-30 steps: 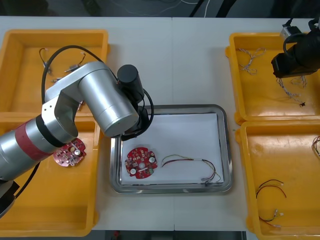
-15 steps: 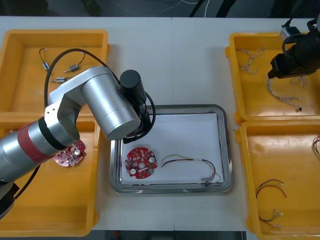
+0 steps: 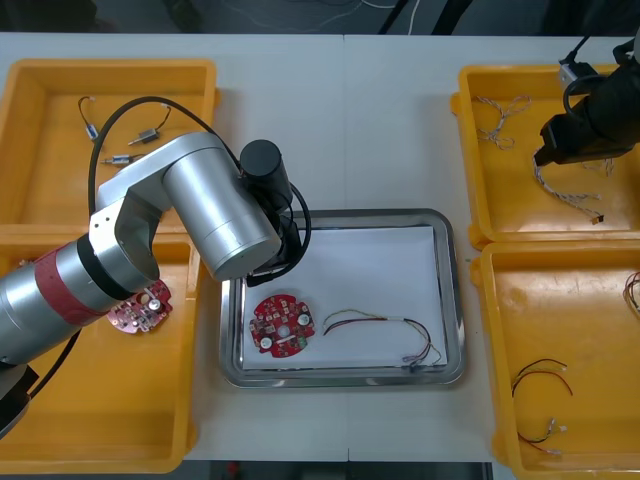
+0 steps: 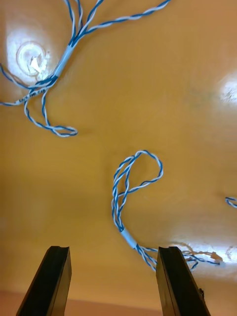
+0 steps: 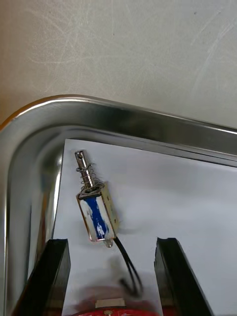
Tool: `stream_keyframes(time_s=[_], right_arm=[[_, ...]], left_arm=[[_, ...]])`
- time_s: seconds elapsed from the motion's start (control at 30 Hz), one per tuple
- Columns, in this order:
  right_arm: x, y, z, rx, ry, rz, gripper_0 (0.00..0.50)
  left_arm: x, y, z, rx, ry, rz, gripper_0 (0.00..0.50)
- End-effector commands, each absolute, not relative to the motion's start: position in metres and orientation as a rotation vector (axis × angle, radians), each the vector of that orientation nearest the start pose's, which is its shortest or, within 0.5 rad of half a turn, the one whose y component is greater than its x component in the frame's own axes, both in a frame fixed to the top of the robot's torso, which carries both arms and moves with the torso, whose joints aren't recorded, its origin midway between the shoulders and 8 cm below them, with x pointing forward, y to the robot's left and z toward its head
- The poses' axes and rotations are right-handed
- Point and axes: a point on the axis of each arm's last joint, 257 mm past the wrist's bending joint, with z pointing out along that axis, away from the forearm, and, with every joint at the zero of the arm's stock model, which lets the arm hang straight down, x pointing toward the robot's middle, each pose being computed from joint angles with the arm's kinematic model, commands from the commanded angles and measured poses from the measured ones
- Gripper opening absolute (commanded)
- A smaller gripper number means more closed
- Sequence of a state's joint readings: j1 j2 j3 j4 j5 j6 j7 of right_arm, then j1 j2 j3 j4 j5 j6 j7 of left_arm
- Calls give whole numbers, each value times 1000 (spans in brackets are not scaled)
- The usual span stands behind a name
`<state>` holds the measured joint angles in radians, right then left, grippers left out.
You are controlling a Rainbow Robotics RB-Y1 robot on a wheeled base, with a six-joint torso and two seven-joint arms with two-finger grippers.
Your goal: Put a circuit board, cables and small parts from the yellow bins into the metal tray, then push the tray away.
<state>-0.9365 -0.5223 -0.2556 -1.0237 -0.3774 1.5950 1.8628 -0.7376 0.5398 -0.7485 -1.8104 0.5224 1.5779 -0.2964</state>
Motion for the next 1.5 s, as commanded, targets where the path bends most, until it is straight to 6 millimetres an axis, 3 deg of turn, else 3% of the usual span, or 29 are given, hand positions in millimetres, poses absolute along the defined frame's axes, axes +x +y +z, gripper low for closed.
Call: stream_keyframes(time_s=[0.03,0.37,0.6,1.1,1.5], right_arm=[[593,-346,-138,-301,2625,-7,500],[599,-345,-148,-496,2610,-159,500],[595,-355,-157,-508,2611,-166,500],[600,-380,-171,-553,2562,-243,500],[595,-382,-191,-530,2563,-199,500]], left_arm=[[458,81,-261,-436,2622,-193,500],[464,85,-252,-461,2598,-209,500],[467,88,-235,-487,2586,-229,500],[457,104,-184,-506,2603,-222,500],[452,133,-147,-522,2626,-218,500]])
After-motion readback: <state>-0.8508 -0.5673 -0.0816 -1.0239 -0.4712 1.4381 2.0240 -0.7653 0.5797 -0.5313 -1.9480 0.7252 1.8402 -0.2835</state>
